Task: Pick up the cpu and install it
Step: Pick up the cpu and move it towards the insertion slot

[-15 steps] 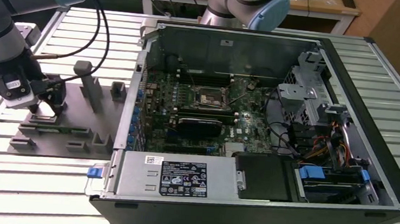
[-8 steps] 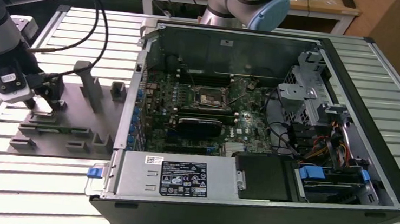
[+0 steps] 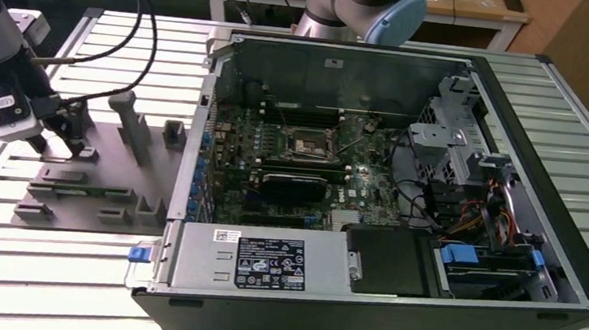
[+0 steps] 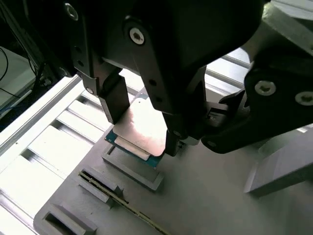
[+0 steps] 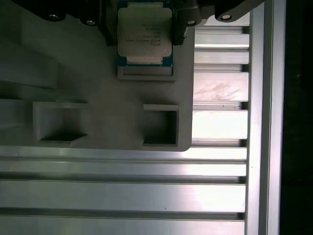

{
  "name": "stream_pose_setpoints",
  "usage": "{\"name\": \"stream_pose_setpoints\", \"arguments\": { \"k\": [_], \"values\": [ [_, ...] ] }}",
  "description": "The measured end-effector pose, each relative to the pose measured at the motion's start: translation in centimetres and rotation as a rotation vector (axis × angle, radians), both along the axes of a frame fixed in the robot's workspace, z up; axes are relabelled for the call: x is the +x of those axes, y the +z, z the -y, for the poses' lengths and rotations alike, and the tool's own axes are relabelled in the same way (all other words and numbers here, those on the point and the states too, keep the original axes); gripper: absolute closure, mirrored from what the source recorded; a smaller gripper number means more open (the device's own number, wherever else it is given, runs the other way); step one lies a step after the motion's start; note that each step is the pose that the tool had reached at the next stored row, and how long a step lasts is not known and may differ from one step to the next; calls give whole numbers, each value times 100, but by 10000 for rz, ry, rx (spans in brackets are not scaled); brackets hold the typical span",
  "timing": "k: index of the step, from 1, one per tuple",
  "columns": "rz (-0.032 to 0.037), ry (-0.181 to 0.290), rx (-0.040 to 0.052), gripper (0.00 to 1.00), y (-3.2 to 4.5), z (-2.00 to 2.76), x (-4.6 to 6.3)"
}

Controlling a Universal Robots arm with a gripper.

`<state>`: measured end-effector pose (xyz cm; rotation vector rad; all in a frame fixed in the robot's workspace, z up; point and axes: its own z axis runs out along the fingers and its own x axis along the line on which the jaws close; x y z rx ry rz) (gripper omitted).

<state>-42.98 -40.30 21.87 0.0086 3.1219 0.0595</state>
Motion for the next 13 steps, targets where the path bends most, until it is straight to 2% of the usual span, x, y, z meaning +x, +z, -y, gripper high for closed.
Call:
{"name": "stream_pose_setpoints", "arguments": {
  "k": [13],
  "values": [
    [2, 0, 0, 46, 407, -1, 0]
  ]
}}
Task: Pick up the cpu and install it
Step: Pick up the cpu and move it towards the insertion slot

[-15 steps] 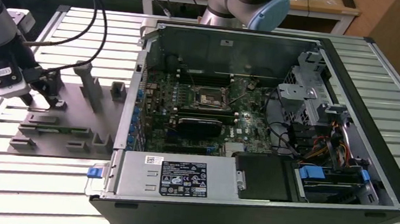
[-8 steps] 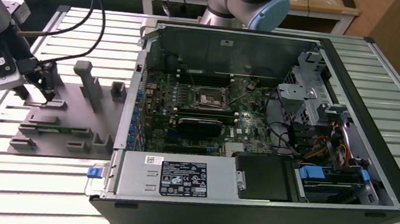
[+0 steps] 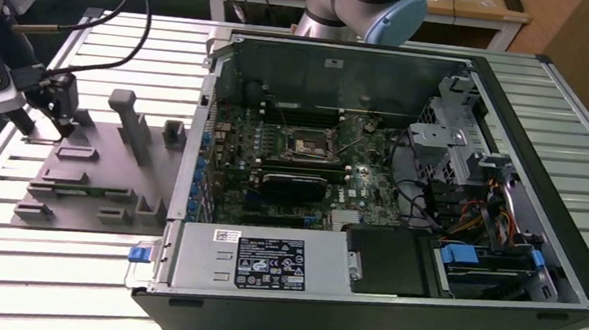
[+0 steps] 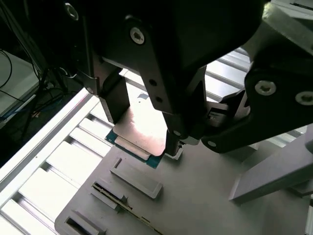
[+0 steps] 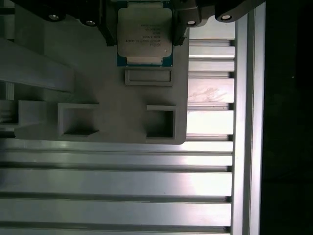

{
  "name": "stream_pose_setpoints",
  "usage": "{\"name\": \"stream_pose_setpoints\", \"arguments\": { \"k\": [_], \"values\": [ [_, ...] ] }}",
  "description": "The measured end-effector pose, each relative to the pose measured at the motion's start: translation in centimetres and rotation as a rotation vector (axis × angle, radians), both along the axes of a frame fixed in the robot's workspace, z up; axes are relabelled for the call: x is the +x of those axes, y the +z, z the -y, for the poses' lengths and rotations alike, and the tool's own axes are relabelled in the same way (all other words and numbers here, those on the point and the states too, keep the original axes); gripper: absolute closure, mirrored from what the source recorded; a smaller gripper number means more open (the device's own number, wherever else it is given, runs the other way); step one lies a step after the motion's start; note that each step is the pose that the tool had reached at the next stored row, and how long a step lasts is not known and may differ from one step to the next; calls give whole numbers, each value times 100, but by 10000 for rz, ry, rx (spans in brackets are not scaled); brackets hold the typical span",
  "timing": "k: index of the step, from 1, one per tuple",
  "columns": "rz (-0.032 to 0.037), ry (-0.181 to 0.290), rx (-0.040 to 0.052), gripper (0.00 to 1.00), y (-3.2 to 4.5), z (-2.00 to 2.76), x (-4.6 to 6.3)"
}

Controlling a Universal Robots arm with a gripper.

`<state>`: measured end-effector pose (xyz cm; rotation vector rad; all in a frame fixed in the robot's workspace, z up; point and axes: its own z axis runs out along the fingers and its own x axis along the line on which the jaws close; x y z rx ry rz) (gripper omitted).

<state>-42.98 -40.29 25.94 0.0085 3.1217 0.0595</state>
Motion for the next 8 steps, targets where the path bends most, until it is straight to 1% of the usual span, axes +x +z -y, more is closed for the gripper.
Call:
{"name": "stream_pose_setpoints", "arguments": {
  "k": [5, 8],
  "values": [
    [2, 0, 0, 46, 141, -1, 0],
    [3, 0, 0, 46, 210, -1, 0]
  ]
}}
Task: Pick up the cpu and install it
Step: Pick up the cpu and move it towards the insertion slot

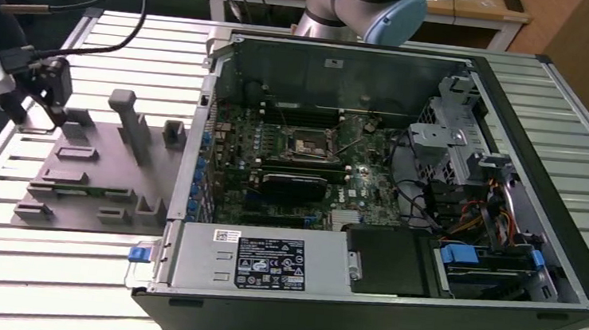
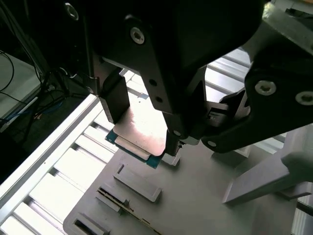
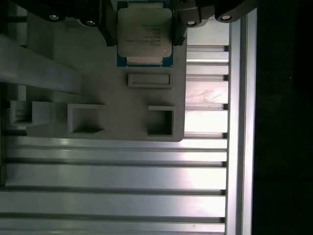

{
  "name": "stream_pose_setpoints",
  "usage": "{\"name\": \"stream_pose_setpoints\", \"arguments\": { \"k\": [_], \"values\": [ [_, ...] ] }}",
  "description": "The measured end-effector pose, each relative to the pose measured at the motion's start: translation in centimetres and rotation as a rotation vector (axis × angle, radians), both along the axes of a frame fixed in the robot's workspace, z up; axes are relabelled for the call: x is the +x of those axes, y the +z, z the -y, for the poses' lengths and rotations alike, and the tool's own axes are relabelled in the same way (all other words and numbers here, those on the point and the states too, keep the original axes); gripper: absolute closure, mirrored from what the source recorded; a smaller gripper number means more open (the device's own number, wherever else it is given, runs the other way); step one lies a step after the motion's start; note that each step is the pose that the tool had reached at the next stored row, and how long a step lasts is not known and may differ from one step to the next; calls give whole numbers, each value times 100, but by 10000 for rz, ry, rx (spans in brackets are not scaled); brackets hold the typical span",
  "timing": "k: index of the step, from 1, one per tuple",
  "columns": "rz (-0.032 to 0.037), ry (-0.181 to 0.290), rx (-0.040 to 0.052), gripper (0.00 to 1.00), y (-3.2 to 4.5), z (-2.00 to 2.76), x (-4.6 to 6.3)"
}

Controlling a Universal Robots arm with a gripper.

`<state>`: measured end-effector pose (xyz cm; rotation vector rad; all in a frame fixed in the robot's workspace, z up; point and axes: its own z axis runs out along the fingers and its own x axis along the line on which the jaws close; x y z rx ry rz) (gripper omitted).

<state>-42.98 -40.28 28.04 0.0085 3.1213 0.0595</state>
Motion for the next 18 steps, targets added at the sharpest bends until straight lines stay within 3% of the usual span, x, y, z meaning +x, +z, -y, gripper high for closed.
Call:
{"name": "stream_pose_setpoints", "arguments": {
  "k": [18],
  "values": [
    [11, 0, 1, 46, 320, -3, 0]
  ]
}}
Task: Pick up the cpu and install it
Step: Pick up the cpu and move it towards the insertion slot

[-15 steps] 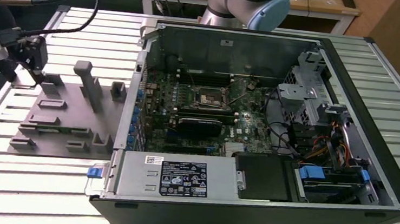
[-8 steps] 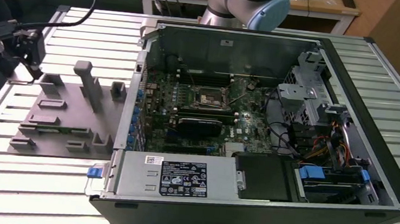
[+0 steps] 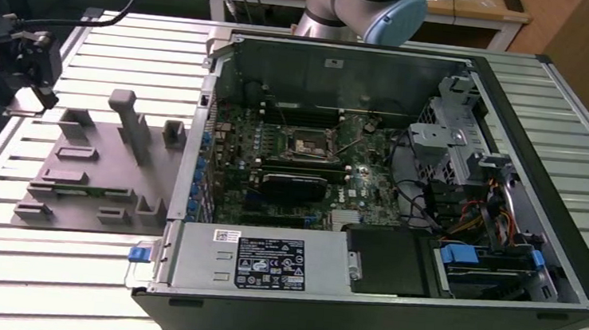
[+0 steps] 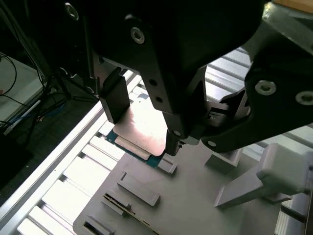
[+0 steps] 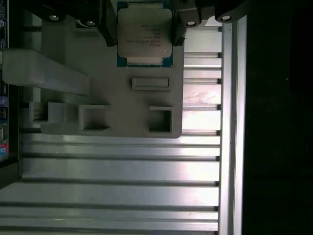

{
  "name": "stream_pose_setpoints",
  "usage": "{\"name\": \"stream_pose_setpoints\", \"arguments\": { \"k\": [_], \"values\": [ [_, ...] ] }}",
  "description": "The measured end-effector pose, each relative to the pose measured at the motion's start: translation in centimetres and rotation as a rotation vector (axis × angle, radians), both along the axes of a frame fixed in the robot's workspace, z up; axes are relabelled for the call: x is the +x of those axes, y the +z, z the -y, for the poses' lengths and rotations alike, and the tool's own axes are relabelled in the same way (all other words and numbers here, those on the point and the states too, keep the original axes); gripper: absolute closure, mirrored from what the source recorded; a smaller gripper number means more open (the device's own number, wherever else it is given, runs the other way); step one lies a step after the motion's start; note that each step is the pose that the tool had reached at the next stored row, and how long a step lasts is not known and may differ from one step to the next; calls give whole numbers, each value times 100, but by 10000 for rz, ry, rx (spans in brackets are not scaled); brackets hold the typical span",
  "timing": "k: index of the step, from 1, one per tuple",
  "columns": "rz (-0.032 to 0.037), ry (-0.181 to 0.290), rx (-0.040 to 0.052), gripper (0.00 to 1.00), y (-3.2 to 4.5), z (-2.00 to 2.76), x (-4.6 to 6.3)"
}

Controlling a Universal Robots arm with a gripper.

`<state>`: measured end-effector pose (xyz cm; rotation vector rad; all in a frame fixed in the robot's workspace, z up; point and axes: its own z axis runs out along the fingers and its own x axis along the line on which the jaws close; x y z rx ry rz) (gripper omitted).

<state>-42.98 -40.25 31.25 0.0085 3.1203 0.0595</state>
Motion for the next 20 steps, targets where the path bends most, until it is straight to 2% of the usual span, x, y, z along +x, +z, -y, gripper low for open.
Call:
{"name": "stream_pose_setpoints", "arguments": {
  "k": [1, 2, 10, 20],
  "values": [
    [0, 0, 0, 46, 19, 0, 0],
    [2, -1, -1, 46, 91, -1, 0],
    [8, 0, 0, 46, 234, -3, 0],
    [16, -1, 0, 46, 469, -8, 0]
  ]
}}
